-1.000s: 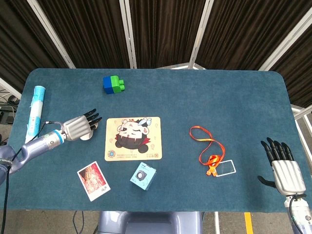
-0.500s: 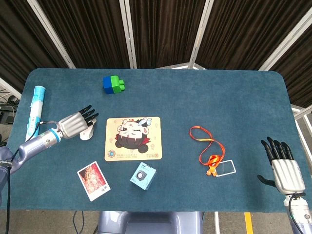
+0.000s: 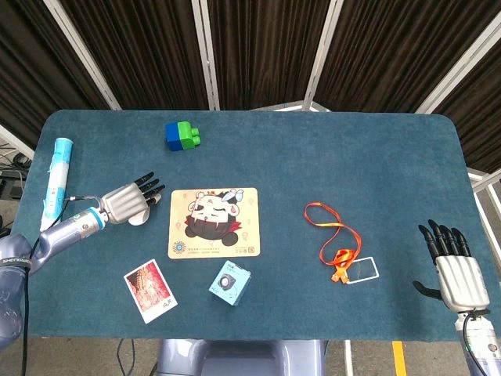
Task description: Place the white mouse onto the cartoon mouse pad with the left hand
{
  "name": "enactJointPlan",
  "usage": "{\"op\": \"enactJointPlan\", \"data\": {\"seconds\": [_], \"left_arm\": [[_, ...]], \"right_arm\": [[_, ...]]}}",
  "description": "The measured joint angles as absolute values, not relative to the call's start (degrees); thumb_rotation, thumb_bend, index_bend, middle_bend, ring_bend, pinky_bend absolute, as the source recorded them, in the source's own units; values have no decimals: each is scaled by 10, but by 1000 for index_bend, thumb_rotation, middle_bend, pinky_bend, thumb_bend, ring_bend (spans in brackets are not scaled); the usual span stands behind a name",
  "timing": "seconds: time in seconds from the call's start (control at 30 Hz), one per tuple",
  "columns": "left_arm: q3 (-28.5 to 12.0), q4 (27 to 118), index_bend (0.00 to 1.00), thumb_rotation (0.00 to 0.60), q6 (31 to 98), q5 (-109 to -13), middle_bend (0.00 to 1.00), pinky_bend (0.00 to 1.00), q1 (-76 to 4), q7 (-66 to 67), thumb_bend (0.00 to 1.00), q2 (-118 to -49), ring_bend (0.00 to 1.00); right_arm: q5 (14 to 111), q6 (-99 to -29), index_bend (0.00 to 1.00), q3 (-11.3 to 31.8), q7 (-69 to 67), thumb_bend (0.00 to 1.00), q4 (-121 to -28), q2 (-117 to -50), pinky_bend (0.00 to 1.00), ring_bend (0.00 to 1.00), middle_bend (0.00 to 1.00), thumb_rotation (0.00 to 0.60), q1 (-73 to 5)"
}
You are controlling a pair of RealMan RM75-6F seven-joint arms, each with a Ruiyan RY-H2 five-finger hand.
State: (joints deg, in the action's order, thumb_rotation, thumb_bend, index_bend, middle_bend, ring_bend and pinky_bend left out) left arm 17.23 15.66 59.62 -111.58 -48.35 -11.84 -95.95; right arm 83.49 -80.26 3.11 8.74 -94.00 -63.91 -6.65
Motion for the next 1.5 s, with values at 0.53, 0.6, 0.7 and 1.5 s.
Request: {"op": "enactJointPlan", "data": {"seconds": [0.53,0.6,0.7,1.5], "left_arm": [[182,147,253,600,585,-1107,0,0,-493,-128,0,-980,0],[182,146,298,600,586,-1105,0,0,-492,-134,0,-982,0],[182,144,382,600,590,-1102,0,0,-490,-145,0,-986,0],[194,124,567,600,641,-1104,0,0,-491,-142,52,-986,0]], "right_arm": [[834,-804,0,31,85,86,-941,-638,0,0,0,600,-65],[834,-805,0,31,86,84,-941,-638,0,0,0,600,-65],[833,-806,0,31,85,86,-942,-638,0,0,0,600,-64],[834,-811,0,29,82,85,-942,-637,0,0,0,600,-59]]}}
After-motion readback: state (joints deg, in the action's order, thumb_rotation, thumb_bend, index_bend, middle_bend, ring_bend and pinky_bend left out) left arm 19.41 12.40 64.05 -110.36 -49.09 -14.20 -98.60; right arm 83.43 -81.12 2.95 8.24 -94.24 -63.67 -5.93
